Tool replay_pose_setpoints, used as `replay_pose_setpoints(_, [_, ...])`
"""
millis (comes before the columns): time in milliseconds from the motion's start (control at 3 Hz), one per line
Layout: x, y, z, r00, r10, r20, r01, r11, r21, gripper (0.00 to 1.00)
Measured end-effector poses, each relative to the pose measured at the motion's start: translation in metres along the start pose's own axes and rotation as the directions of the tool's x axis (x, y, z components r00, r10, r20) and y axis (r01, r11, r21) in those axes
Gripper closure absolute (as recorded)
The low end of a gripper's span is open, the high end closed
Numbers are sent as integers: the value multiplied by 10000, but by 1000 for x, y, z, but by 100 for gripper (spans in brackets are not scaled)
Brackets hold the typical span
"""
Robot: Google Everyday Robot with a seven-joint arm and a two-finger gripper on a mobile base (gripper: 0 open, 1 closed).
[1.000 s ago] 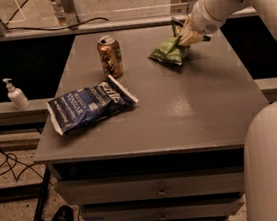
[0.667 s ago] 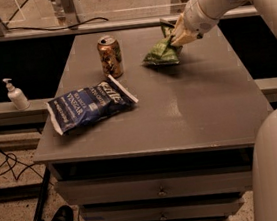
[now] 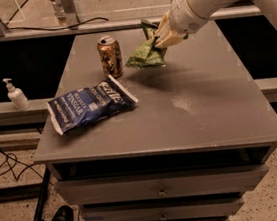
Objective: Move green jalapeno chip bag near orange can
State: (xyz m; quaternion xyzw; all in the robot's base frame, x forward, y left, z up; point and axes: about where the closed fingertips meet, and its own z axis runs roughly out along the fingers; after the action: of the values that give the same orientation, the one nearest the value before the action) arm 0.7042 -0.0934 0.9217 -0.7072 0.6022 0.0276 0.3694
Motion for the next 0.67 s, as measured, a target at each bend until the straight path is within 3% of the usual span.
replay_pose_setpoints(667, [-33,19,28,9990,56,439,-38,9991,-412,100])
